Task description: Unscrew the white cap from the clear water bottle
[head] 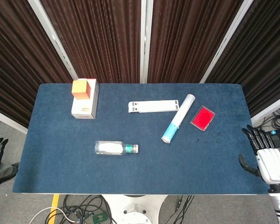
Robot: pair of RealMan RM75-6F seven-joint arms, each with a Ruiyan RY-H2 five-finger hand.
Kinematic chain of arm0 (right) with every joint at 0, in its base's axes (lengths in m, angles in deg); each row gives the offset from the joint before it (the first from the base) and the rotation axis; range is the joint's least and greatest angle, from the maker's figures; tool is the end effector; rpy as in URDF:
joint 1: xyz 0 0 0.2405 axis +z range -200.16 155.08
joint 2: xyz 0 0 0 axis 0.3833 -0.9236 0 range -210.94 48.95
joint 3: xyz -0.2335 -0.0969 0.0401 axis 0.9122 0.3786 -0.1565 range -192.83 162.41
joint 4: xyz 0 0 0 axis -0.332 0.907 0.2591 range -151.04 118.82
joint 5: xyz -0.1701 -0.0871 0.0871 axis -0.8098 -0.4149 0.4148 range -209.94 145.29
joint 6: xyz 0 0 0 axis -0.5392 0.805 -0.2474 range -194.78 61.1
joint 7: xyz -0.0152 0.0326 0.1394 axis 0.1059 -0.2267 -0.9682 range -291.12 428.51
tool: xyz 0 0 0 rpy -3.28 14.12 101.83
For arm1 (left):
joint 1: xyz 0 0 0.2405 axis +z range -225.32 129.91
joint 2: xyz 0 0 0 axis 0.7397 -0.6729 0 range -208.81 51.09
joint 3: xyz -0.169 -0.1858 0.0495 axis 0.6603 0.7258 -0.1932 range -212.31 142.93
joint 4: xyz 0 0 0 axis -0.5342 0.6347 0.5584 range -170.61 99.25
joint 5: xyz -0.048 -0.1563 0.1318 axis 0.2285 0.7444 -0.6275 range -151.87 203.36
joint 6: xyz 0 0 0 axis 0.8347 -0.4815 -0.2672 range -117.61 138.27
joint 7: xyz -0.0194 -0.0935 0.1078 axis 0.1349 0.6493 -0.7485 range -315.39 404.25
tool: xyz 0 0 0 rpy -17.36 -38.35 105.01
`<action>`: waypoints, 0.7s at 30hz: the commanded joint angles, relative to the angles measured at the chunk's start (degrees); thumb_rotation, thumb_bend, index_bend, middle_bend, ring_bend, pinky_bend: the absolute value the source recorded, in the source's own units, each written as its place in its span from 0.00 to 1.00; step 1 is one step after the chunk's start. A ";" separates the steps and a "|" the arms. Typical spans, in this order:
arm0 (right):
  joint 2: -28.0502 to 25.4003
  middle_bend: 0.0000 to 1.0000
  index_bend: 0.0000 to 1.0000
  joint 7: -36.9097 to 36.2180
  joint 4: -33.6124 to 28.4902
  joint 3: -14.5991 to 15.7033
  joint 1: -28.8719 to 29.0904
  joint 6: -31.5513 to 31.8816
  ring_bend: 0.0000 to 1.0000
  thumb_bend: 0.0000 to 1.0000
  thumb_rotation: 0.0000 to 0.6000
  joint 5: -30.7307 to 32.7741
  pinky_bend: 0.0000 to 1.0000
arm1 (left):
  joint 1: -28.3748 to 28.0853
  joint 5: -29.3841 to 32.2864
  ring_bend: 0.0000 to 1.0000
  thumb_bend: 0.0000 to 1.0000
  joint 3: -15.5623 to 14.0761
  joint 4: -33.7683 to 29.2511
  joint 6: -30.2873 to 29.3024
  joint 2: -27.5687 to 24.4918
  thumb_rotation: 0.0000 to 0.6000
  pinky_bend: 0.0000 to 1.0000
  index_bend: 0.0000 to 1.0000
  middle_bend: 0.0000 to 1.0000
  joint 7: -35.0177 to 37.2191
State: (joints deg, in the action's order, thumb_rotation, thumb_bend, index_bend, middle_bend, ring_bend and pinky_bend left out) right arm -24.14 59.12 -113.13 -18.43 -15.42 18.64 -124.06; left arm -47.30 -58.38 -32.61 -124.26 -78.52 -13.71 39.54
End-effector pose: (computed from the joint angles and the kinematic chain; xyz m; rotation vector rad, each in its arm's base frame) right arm -0.2816 -0.1919 0.1868 1.4540 -0.9247 1.0869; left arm -0.3385 0.1485 0.1686 -1.3177 -0.8310 -0.7491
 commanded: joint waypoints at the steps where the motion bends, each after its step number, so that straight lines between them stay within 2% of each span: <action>1: 0.01 0.00 0.00 0.06 -0.02 -0.01 0.08 -0.10 0.00 0.38 1.00 0.01 0.00 | -0.03 0.04 0.00 0.14 -0.05 0.04 0.14 0.05 1.00 0.00 0.08 0.05 0.05; 13: -0.38 0.00 0.00 -0.60 0.51 -0.44 0.02 0.91 0.00 0.38 1.00 -0.19 0.00 | -1.81 -2.09 0.00 0.14 0.25 -1.63 1.05 -1.09 1.00 0.00 0.08 0.05 -0.41; 17: -1.01 0.00 0.00 -1.02 0.76 -1.02 0.39 1.30 0.00 0.38 1.00 -0.45 0.00 | -5.87 -6.45 0.00 0.14 0.84 -3.81 3.86 -2.95 1.00 0.00 0.08 0.05 2.46; 21: -1.62 0.00 0.00 -1.38 0.90 -1.56 0.98 1.18 0.00 0.38 1.00 -0.57 0.00 | -12.50 -11.24 0.00 0.14 1.74 -6.73 9.86 -4.39 1.00 0.00 0.08 0.06 4.62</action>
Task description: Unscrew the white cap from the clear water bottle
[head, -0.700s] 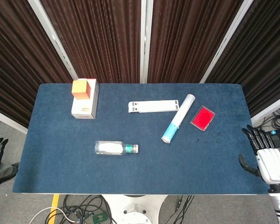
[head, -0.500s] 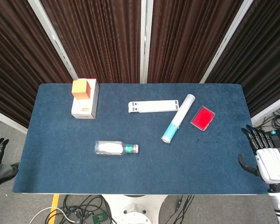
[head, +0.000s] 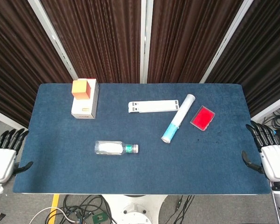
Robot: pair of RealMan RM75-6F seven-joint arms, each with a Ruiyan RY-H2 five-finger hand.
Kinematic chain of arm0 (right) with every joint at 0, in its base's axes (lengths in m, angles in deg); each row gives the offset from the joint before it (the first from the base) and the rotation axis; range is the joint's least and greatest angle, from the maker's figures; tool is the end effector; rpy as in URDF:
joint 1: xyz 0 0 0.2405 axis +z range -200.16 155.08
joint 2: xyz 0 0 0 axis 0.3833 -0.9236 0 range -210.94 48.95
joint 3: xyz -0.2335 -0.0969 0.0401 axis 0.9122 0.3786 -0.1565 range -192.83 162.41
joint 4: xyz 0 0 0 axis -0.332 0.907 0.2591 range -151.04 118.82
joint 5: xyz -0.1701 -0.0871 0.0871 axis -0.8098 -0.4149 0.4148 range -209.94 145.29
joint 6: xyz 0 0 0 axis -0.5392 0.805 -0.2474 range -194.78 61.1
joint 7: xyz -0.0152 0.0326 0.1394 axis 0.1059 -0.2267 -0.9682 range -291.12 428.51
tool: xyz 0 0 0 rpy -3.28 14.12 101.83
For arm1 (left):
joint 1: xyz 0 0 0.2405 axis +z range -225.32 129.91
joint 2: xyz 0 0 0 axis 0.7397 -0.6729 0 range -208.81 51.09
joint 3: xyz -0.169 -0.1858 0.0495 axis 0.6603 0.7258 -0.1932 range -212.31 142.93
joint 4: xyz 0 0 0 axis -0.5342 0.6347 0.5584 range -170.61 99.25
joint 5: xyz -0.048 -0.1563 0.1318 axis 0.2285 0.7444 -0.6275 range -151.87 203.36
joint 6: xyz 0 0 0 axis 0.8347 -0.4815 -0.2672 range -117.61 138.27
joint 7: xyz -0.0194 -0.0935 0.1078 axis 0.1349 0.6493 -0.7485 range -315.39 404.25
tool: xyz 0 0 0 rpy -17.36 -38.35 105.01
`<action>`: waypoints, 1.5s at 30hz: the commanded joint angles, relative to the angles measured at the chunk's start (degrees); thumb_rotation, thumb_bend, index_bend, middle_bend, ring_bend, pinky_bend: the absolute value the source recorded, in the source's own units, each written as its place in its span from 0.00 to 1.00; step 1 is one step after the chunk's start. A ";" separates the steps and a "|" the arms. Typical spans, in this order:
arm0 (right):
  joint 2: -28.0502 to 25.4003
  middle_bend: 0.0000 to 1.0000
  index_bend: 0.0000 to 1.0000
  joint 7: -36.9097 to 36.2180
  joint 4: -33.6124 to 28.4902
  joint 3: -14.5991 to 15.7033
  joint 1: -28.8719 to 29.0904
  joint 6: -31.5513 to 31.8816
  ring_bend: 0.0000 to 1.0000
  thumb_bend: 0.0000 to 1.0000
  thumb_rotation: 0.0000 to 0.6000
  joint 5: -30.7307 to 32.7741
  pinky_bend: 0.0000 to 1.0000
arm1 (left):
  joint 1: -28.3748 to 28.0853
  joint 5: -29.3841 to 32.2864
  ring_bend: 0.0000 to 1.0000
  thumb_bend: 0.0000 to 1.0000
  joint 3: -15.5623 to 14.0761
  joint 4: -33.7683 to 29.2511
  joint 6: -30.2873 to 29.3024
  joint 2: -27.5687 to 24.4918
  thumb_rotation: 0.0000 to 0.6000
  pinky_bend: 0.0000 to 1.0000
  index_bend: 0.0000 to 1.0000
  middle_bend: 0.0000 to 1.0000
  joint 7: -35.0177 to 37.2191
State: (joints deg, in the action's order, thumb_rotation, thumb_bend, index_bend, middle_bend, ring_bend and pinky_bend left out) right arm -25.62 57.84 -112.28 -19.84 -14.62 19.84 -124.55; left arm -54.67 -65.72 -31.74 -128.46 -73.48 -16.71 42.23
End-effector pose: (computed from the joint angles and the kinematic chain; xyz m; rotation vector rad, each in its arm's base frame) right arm -0.2777 -0.2007 0.2014 1.4554 -0.8628 1.1195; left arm -0.2939 0.1916 0.1611 -1.5191 -0.8004 -0.9206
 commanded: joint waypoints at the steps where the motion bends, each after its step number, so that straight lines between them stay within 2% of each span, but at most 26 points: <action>1: -0.23 0.00 0.00 -0.19 0.08 -0.21 0.27 -0.05 0.00 0.38 1.00 -0.14 0.00 | -6.72 -4.43 0.00 0.14 1.08 -3.13 6.65 -1.35 1.00 0.00 0.08 0.06 1.99; 5: -0.68 0.00 0.00 -0.48 0.28 -0.21 0.63 -0.55 0.00 0.38 1.00 -0.20 0.00 | -14.04 -3.30 0.00 0.14 2.54 -4.73 16.59 0.86 1.00 0.00 0.08 0.06 1.31; 9: -0.94 0.00 0.00 -0.71 0.45 -0.07 0.92 -1.22 0.00 0.38 1.00 -0.10 0.00 | -19.45 2.49 0.00 0.14 4.03 -3.94 25.62 5.46 1.00 0.00 0.09 0.06 -1.12; 15: -0.77 0.00 0.00 -0.98 0.80 0.09 1.24 -2.21 0.00 0.38 1.00 0.51 0.00 | -24.39 10.86 0.00 0.14 4.57 -2.13 33.34 13.41 1.00 0.00 0.09 0.06 -9.18; 19: -0.68 0.00 0.00 -0.99 0.93 0.15 1.38 -2.65 0.00 0.38 1.00 0.85 0.00 | -26.03 15.48 0.00 0.14 4.96 -1.27 34.44 17.82 1.00 0.01 0.09 0.07 -12.58; 24: -0.45 0.00 0.00 -1.13 1.06 0.31 1.40 -2.91 0.00 0.38 1.00 1.10 0.00 | -27.91 21.19 0.04 0.14 5.61 2.04 34.42 23.53 1.00 0.10 0.12 0.11 -16.74; 33: -0.20 0.00 0.00 -1.55 1.52 0.54 1.23 -2.97 0.00 0.38 1.00 1.40 0.00 | -30.26 28.67 0.09 0.15 5.33 6.27 33.21 29.48 1.00 0.17 0.16 0.17 -23.98; 43: -0.21 0.00 0.00 -1.27 1.32 0.56 1.17 -2.75 0.00 0.38 1.00 1.40 0.00 | -31.37 31.49 0.18 0.19 4.63 9.26 32.59 32.90 1.00 0.26 0.23 0.24 -24.31; 45: -0.26 0.00 0.00 -1.17 1.18 0.57 1.12 -2.60 0.00 0.38 1.00 1.31 0.00 | -31.33 30.79 0.22 0.21 4.46 9.82 31.85 33.47 1.00 0.33 0.27 0.29 -23.70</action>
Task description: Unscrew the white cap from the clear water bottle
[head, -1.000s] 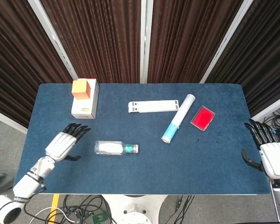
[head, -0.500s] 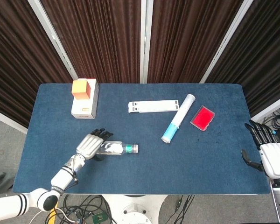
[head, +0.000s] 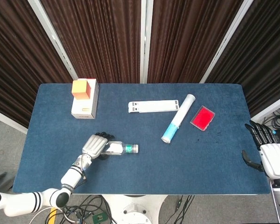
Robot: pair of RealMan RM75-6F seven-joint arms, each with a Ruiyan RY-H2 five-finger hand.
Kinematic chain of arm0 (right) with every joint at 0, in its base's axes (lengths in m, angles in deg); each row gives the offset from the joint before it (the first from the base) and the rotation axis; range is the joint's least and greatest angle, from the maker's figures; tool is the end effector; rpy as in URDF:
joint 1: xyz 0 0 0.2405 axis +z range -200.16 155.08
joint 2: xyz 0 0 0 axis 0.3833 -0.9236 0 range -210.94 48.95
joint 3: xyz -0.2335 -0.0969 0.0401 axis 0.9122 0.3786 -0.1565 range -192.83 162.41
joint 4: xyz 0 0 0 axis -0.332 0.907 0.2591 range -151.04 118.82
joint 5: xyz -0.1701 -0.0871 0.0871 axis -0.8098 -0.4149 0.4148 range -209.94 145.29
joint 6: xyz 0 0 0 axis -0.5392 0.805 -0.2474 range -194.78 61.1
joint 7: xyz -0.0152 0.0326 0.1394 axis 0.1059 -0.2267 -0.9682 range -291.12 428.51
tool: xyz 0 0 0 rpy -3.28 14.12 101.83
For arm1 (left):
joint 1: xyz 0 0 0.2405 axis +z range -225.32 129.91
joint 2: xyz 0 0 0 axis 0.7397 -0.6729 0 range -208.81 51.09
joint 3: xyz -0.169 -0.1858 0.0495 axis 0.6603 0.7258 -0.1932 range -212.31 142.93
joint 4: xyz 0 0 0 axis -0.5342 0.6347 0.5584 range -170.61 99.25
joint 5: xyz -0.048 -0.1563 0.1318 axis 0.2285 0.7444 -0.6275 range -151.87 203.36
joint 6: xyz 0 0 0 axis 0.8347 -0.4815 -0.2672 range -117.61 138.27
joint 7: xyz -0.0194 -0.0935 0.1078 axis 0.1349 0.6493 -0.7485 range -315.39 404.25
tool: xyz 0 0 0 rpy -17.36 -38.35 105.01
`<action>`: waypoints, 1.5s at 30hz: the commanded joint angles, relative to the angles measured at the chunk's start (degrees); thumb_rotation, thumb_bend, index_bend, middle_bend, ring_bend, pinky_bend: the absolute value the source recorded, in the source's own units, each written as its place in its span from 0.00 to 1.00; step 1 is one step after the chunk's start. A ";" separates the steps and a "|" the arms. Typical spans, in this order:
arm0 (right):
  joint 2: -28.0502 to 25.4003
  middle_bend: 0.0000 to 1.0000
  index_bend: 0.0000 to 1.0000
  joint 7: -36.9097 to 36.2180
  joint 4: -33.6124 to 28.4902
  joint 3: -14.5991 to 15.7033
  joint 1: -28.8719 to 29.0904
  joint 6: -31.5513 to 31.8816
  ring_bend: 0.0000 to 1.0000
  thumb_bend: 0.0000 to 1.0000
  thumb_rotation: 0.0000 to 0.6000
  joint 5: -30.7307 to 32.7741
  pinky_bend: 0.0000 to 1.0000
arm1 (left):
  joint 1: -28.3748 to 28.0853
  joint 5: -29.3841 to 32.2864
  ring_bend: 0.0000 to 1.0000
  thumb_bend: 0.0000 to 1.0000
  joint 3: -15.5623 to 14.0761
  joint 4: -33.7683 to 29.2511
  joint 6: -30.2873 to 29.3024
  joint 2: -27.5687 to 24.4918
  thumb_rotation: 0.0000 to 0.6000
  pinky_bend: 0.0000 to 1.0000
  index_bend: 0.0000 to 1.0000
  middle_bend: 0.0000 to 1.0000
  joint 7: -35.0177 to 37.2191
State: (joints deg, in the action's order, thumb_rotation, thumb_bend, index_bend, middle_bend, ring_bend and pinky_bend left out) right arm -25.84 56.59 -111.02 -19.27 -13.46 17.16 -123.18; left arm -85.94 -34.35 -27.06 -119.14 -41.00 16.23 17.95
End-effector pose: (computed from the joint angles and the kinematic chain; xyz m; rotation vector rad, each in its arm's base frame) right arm -0.2853 -0.2062 0.1994 1.4708 -0.9003 1.0784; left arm -0.1676 0.3044 -0.0652 -1.9482 -1.0632 -0.7662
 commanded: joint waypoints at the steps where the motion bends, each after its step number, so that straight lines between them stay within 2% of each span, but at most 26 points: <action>1: -0.06 0.00 0.00 0.19 -0.13 -0.01 -0.04 0.14 0.00 0.38 1.00 -0.10 0.00 | -0.02 -0.88 0.24 0.23 -0.30 0.61 -0.69 0.60 1.00 0.37 0.29 0.31 1.06; 7: -0.86 0.00 0.00 0.86 -1.37 -0.09 0.73 -0.46 0.00 0.38 1.00 -1.01 0.00 | 0.57 -4.16 0.38 0.36 -0.27 1.03 -0.59 -0.21 1.00 0.51 0.42 0.45 8.20; 11: -2.99 0.00 0.00 -1.15 -4.14 0.04 2.65 -2.05 0.00 0.38 1.00 -3.84 0.00 | 1.97 -9.75 0.40 0.39 -0.45 0.24 -1.47 -1.93 1.00 0.51 0.45 0.48 18.61; 16: -6.99 0.02 0.00 -4.92 -9.61 -0.34 8.25 -8.78 0.00 0.38 1.00 -7.11 0.00 | 3.79 -21.35 0.40 0.39 -1.48 0.84 -7.28 -1.96 1.00 0.51 0.45 0.49 36.78; 19: -8.39 0.03 0.01 -6.99 -12.65 -1.38 12.88 -14.01 0.00 0.38 1.00 -8.39 0.00 | 4.04 -26.90 0.40 0.39 -2.11 2.83 -11.81 -0.57 1.00 0.51 0.45 0.49 43.99; 21: -8.87 0.04 0.07 -7.29 -14.69 -2.15 16.17 -18.02 0.00 0.38 1.00 -8.80 0.00 | 4.07 -29.33 0.40 0.39 -2.20 4.04 -14.57 0.62 1.00 0.51 0.45 0.49 47.03; 25: -8.44 0.04 0.17 -7.20 -17.81 -4.03 21.78 -25.09 0.00 0.38 1.00 -6.81 0.00 | 3.90 -32.16 0.40 0.39 -2.22 6.34 -18.40 3.08 1.00 0.51 0.45 0.49 50.86; 31: -6.21 0.04 0.19 -3.08 -20.22 -5.85 27.26 -33.03 0.00 0.37 1.00 -0.91 0.00 | 3.62 -33.43 0.40 0.39 -2.38 9.21 -20.92 5.60 1.00 0.51 0.45 0.49 53.22; 39: -3.31 0.04 0.19 1.18 -20.25 -5.76 29.64 -36.72 0.00 0.35 1.00 4.91 0.00 | 3.43 -33.88 0.40 0.39 -3.20 11.74 -21.85 7.24 1.00 0.50 0.46 0.49 53.06; 45: -2.04 0.04 0.19 2.30 -20.13 -5.30 30.82 -38.18 0.00 0.35 1.00 6.27 0.00 | 2.98 -33.51 0.40 0.39 -3.04 11.67 -21.67 7.48 1.00 0.50 0.46 0.49 52.35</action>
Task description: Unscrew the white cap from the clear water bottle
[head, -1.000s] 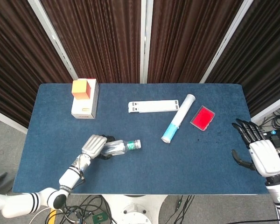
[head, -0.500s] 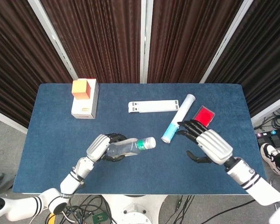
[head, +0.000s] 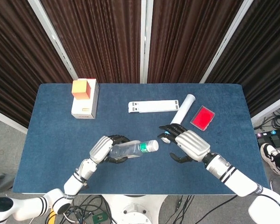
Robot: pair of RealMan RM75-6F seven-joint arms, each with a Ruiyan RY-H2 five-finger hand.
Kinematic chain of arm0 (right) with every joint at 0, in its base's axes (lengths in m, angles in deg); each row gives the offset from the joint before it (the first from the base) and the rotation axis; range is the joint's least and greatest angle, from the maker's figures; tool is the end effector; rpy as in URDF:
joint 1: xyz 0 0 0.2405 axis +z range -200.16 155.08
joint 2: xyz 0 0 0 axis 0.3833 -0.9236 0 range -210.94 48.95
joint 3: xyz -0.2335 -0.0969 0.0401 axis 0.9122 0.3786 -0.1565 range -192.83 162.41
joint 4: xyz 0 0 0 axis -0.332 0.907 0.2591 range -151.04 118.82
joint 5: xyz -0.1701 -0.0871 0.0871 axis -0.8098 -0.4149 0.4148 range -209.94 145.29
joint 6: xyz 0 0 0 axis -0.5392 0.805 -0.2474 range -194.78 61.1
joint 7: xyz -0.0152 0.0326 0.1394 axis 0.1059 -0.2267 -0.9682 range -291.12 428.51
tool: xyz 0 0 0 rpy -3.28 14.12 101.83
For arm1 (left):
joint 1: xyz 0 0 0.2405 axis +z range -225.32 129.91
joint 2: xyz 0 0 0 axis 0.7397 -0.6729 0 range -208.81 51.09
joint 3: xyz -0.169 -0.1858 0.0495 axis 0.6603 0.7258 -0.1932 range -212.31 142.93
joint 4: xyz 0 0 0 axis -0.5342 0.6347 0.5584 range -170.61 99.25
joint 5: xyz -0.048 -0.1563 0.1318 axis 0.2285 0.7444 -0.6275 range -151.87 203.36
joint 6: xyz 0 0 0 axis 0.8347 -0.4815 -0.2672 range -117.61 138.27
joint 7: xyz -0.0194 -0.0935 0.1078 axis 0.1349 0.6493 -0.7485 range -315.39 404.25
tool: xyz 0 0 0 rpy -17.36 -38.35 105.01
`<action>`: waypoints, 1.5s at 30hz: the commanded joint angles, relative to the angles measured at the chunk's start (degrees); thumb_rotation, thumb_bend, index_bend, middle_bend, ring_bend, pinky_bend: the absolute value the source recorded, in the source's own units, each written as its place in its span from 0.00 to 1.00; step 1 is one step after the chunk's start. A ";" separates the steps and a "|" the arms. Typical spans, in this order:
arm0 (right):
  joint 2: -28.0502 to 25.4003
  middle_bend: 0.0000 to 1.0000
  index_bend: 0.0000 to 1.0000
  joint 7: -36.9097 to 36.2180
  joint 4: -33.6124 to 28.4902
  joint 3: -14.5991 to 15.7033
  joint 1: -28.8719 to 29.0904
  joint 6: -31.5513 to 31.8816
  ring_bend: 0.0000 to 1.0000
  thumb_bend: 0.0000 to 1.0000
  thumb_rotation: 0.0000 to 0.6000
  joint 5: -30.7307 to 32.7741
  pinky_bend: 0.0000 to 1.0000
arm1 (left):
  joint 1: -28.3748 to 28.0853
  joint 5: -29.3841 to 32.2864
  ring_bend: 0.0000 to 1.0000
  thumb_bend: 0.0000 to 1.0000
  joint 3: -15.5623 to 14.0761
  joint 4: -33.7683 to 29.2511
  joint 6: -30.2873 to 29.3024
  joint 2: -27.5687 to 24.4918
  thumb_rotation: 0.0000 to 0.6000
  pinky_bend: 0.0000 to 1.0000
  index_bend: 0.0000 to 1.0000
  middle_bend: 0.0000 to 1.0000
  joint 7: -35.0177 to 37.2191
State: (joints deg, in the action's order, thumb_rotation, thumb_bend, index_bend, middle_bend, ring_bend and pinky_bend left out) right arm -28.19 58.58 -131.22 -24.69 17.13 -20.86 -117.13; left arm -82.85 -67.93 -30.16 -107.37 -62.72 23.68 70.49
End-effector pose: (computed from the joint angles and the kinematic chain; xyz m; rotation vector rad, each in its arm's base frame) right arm -0.1093 -0.2837 0.1107 2.1355 -1.1251 1.0820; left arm -0.1300 0.2825 -0.0553 -1.7626 -1.3255 -1.6832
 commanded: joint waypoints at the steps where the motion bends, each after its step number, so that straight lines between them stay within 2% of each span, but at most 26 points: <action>1: 0.44 0.04 0.19 0.38 0.10 0.17 0.35 -0.26 0.00 0.35 1.00 0.40 0.00 | -0.19 0.10 0.40 0.39 0.09 -0.14 0.05 0.04 1.00 0.50 0.46 0.49 -0.37; 31: -0.67 0.04 0.20 -0.30 -2.19 1.87 1.41 0.52 0.00 0.35 1.00 -2.42 0.00 | -1.26 1.73 0.40 0.39 0.26 -0.86 0.98 -0.21 1.00 0.50 0.46 0.49 -1.74; 45: -0.16 0.04 0.20 -1.27 -1.99 2.09 0.78 3.61 0.00 0.35 1.00 -4.31 0.00 | -1.42 1.66 0.40 0.39 0.07 -1.04 0.76 -0.28 1.00 0.50 0.46 0.49 -1.67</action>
State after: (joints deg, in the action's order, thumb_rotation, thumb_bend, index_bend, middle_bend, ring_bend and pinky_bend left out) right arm -28.51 57.48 -133.39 -22.51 17.96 -17.54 -121.37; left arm -84.27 -66.28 -30.08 -108.41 -61.96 23.40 68.82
